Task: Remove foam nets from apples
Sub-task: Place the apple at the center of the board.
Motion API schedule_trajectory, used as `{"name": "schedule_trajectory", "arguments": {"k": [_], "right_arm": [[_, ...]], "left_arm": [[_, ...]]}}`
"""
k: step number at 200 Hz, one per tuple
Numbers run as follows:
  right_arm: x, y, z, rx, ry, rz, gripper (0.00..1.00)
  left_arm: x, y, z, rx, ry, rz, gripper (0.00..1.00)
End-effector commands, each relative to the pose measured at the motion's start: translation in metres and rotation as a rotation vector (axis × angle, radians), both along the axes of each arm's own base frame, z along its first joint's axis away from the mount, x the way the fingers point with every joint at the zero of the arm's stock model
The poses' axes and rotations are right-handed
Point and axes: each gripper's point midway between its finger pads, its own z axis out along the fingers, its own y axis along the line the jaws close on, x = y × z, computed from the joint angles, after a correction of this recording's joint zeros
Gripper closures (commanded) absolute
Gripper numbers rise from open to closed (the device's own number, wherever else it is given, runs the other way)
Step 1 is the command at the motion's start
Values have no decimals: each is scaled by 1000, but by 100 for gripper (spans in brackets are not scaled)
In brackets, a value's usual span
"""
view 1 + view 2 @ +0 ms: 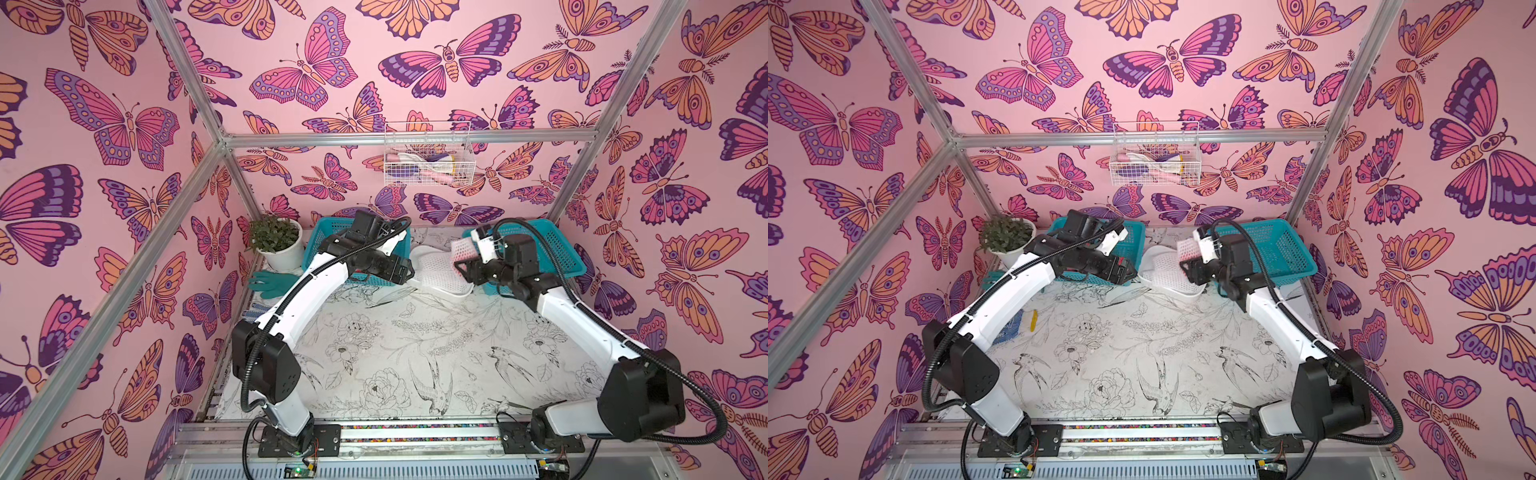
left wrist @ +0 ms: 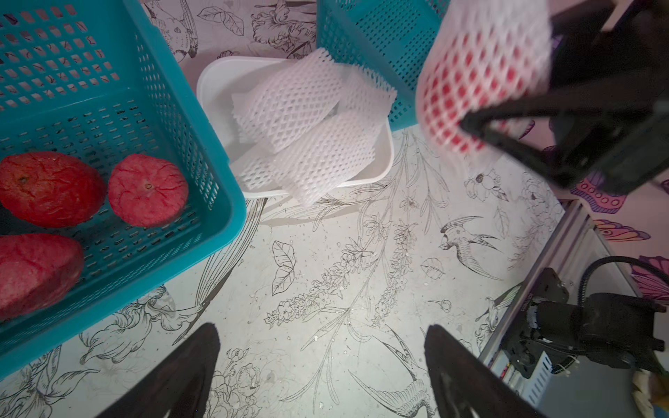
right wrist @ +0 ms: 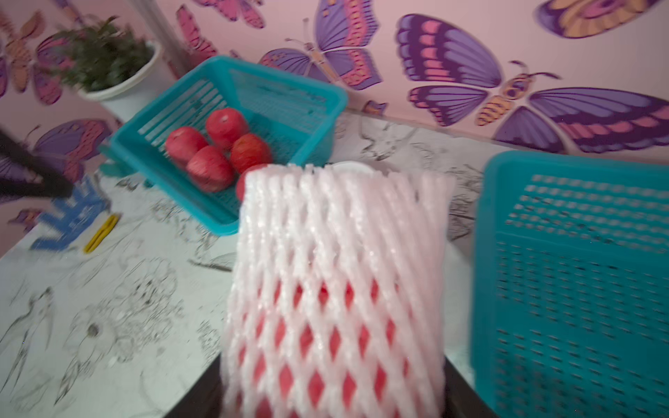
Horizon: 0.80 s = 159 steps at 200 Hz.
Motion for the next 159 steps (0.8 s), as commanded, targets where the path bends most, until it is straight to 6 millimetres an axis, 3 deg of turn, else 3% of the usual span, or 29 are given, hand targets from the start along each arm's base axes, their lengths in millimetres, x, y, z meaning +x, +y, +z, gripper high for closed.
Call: {"name": "schedule_trajectory", "arguments": {"k": [1, 27, 45, 94, 159], "right_arm": [[-10, 22, 11, 4, -138, 52, 52], [-37, 52, -4, -24, -185, 153, 53], [-50, 65, -14, -62, -210, 191, 54], [-64, 71, -19, -79, -257, 213, 55], [-77, 84, -27, -122, -281, 239, 55]], "left_arm": [[-20, -3, 7, -59, 71, -7, 10], [-29, -9, 4, -103, 132, -24, 13], [-34, -12, -1, -119, 166, -32, 20], [-40, -18, -15, -170, 234, -34, 23], [-51, -36, -15, -219, 258, -88, 22]]}}
